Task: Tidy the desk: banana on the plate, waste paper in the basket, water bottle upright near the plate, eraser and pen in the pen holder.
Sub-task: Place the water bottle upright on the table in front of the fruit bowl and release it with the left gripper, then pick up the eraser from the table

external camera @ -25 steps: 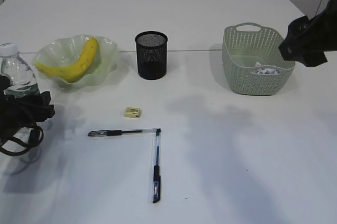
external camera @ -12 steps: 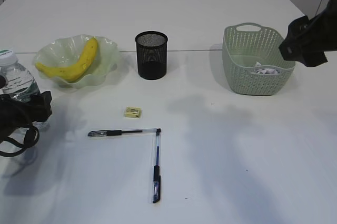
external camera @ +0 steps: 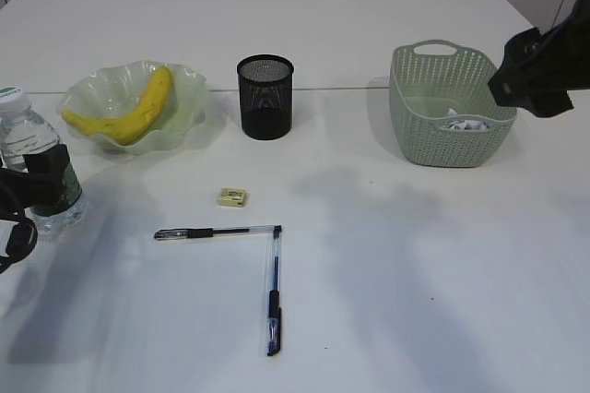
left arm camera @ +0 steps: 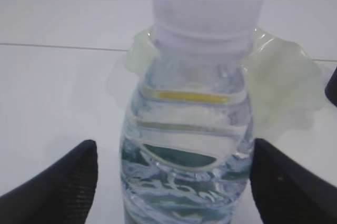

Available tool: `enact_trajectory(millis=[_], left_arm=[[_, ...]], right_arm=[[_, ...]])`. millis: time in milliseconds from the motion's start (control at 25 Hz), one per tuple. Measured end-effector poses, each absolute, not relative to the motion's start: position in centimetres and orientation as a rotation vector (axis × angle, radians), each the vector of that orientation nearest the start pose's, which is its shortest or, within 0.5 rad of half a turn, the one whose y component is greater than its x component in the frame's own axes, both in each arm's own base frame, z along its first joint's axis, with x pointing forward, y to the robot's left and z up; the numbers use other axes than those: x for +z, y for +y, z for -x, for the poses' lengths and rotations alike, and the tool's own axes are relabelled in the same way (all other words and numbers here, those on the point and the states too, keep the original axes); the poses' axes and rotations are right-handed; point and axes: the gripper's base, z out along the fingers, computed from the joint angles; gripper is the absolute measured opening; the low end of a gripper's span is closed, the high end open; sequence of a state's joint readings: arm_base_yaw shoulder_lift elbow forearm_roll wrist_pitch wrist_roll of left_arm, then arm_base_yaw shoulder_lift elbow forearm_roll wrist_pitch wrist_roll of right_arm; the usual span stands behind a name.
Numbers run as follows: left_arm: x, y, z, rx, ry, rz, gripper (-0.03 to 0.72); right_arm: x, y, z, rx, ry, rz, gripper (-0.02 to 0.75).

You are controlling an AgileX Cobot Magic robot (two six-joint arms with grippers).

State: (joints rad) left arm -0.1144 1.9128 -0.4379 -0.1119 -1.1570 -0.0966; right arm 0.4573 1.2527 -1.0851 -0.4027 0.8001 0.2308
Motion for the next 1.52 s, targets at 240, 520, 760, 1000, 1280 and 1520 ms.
enact_trajectory(millis=[240, 520, 760, 1000, 1280, 1520], left_arm=[[13.5, -2.1, -26.8, -0.098, 1.751, 0.099, 0.643], [17.6, -1.8, -24.2, -0.116, 1.619, 0.102, 0.627], [21.7, -1.7, -22.0, -0.147, 1.571, 0.107, 0.603], [24.2, -1.9, -18.6, -0.172, 1.663, 0.051, 0.594], [25.8, -1.7, -14.8, -0.177, 1.871, 0.028, 0.592], [28.3, -1.8, -13.5, -0.197, 2.088, 0.032, 0.591]], right_arm=[[34.0, 9.1, -24.3, -0.153, 2.323, 0.477, 0.589], [34.0, 9.2, -24.4, -0.149, 2.315, 0.478, 0.589], [34.2, 9.3, -24.5, -0.137, 2.296, 0.480, 0.589], [34.3, 9.4, -24.5, -0.128, 2.280, 0.481, 0.589], [34.5, 9.6, -24.7, -0.101, 2.243, 0.482, 0.589], [34.5, 10.0, -24.7, -0.041, 2.239, 0.486, 0.589]])
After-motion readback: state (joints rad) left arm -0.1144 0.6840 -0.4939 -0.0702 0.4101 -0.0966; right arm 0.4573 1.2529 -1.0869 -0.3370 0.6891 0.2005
